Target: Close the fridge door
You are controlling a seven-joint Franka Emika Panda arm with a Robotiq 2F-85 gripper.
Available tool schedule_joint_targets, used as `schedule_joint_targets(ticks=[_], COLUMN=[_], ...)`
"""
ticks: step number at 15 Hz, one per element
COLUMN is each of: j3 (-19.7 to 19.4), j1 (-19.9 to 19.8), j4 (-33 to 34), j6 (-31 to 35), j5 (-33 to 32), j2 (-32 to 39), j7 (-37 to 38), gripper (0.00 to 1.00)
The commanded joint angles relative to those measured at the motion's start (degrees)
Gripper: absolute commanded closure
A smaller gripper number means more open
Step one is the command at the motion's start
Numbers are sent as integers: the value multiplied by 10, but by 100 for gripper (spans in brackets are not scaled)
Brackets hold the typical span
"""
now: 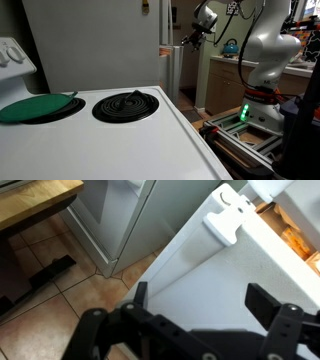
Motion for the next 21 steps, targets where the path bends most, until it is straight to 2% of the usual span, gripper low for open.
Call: schedule_joint_targets(ticks=[1, 2, 6, 9, 21], j3=[-4, -2, 7, 11, 26], j1=[2, 2, 1, 4, 37], j4=[2, 6, -5, -13, -31], j6=[-3, -5, 6, 8, 50], j5=[0, 4, 141, 219, 363], j2=[1, 6, 27, 49, 106], j7=[0, -7, -16, -11, 7], gripper=[0, 0, 0, 0, 0])
